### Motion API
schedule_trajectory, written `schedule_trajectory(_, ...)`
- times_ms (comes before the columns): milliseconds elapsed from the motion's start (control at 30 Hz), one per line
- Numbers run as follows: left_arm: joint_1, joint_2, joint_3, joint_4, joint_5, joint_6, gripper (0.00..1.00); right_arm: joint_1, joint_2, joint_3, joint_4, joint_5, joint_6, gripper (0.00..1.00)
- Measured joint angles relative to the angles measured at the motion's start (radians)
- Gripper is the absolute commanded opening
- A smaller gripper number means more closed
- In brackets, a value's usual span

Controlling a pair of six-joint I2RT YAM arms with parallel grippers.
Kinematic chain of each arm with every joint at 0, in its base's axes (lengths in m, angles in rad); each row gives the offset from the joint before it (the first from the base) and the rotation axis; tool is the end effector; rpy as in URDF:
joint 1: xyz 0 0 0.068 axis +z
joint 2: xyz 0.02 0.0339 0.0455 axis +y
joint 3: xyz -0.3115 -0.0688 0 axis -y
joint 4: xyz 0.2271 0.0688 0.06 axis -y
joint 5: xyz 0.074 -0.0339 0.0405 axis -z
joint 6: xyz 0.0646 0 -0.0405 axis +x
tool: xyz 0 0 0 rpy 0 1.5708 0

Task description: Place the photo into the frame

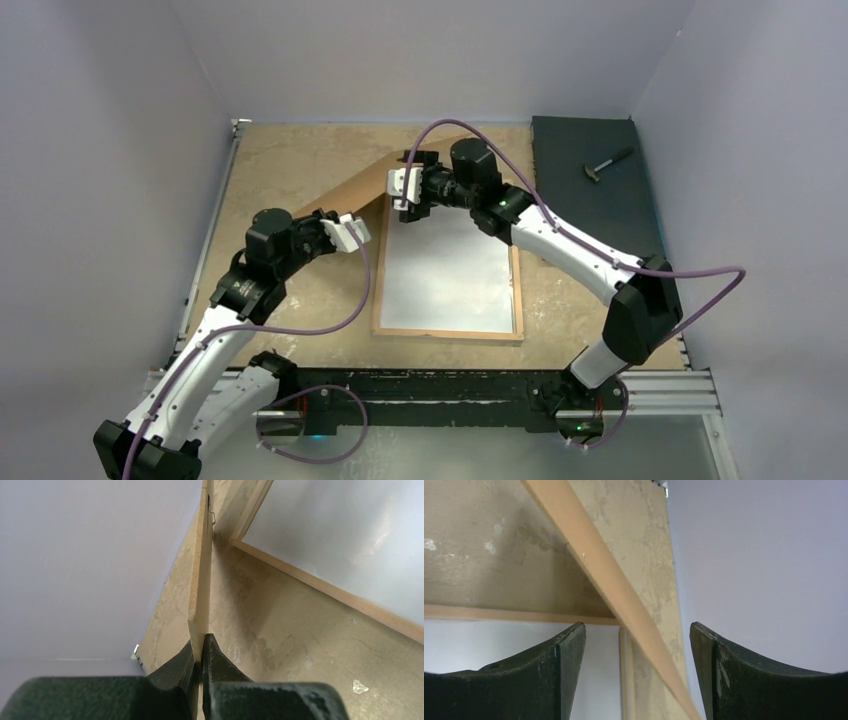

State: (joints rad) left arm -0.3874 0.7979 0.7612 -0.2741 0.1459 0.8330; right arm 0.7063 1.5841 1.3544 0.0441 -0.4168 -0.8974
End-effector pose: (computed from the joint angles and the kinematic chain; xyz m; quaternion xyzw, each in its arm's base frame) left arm 0.1473 -0.0703 0.3460 0.4970 0.6358 0.0724 0.5861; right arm 0.2795 0.2728 0.4071 -0.6330 0.4286 0.0989 0.6371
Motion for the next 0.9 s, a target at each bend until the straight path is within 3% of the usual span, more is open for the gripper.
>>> schedule_trajectory(167, 0.000, -0.012, 0.000, -0.008, 0.010, 0.045, 0.00, 0.019, 0.019, 0.011, 0.036, 0.016, -0.045, 0.70)
schedule_trajectory(267, 0.000, -0.024, 0.000, -0.014, 0.013, 0.071, 0.00, 0.030, 0.066, 0.031, 0.035, 0.027, -0.067, 0.61)
schedule_trajectory(400, 0.000, -0.028, -0.001, -0.027, 0.019, 0.103, 0.00, 0.047, 0.116, 0.031, 0.031, 0.069, -0.091, 0.42)
schedule_trajectory(567, 0.000, -0.036, -0.007, -0.032, 0.024, 0.134, 0.02, 0.074, 0.141, 0.002, 0.106, 0.148, -0.106, 0.00)
schedule_trajectory(633, 0.002, -0.040, -0.007, -0.005, 0.010, 0.161, 0.26, 0.087, 0.137, -0.035, 0.140, 0.167, -0.129, 0.00)
schedule_trajectory(733, 0.005, -0.055, -0.008, 0.027, -0.001, 0.175, 0.71, 0.115, 0.135, -0.104, 0.250, 0.222, -0.144, 0.00)
schedule_trajectory(767, 0.004, -0.062, -0.008, 0.046, 0.001, 0.172, 0.81, 0.123, 0.135, -0.126, 0.295, 0.246, -0.143, 0.00)
schedule_trajectory(900, 0.000, -0.090, -0.008, 0.127, -0.003, 0.138, 0.90, 0.132, 0.135, -0.196, 0.449, 0.324, -0.142, 0.00)
